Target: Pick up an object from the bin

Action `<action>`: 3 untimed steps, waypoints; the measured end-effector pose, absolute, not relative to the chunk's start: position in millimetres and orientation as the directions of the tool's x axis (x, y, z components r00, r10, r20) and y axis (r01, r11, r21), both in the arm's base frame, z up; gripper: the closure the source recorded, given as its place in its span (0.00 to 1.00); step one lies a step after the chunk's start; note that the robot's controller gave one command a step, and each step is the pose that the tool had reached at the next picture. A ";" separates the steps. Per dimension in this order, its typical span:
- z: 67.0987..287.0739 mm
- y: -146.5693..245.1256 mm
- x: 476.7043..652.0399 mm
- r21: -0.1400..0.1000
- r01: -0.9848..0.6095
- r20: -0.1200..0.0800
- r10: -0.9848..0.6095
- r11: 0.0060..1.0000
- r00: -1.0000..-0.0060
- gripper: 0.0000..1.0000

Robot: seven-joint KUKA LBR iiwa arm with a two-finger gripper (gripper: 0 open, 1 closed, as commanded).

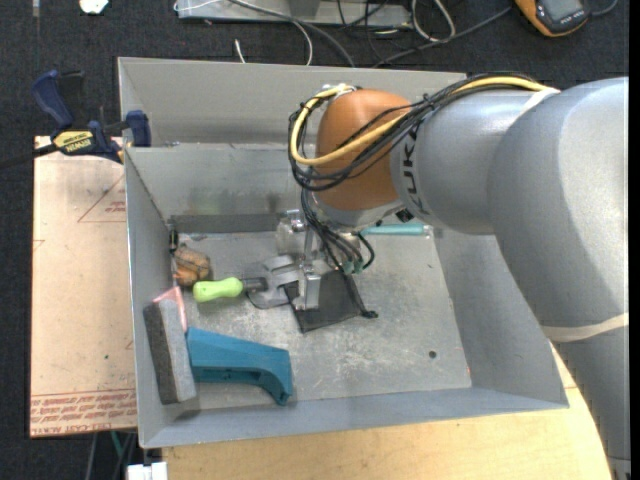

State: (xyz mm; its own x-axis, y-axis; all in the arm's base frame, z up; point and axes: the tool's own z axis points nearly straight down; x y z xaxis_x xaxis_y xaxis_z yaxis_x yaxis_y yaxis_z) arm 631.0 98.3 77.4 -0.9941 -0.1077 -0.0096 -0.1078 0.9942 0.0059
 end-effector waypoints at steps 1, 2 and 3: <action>77.5 98.2 631.0 0.006 -0.108 -0.009 -0.108 0.994 -0.994 1.00; 77.3 98.2 631.0 0.006 -0.107 -0.009 -0.107 0.994 -0.994 0.00; 77.5 98.3 631.0 0.007 -0.107 -0.010 -0.107 0.994 -0.994 1.00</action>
Offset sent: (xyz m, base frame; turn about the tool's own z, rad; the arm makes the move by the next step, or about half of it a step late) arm 0.0000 0.0000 0.0000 0.0000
